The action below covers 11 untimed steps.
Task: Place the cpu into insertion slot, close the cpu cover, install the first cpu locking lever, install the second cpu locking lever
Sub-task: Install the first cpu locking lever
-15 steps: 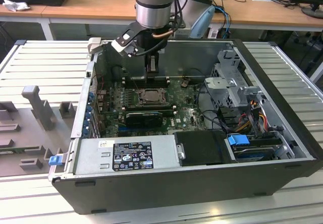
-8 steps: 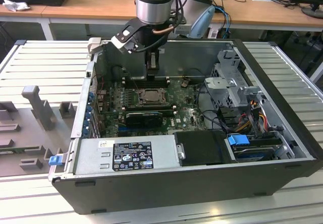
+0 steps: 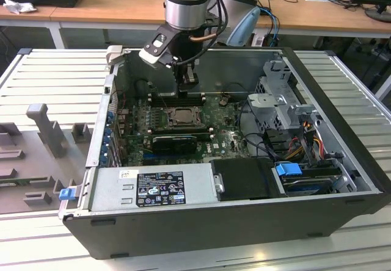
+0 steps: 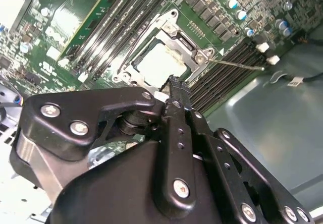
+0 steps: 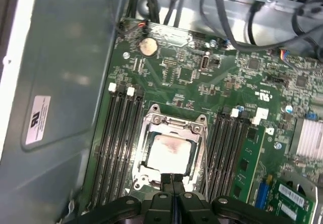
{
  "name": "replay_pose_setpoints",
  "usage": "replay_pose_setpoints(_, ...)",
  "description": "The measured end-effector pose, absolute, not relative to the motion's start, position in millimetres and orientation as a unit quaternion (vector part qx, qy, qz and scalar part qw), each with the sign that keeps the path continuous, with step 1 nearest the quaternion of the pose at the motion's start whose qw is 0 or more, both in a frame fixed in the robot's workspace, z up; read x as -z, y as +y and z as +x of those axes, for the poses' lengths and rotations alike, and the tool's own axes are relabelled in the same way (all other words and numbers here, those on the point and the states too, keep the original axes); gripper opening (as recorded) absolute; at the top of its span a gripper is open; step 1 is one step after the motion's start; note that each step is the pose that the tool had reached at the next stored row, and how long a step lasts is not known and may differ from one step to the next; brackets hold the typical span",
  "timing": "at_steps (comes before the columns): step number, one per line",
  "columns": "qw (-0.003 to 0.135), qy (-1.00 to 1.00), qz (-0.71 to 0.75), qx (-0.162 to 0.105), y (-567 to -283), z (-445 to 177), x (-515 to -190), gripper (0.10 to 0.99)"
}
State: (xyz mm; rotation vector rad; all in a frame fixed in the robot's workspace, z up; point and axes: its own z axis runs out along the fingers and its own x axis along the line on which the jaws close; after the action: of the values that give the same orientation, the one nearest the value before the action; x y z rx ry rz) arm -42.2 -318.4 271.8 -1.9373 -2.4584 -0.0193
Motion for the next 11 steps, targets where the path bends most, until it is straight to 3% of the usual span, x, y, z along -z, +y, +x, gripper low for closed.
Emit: replay_pose_setpoints(11, 0.006, -0.808, -0.589, 0.006, -318.4, -42.2, -271.8, 0.106)
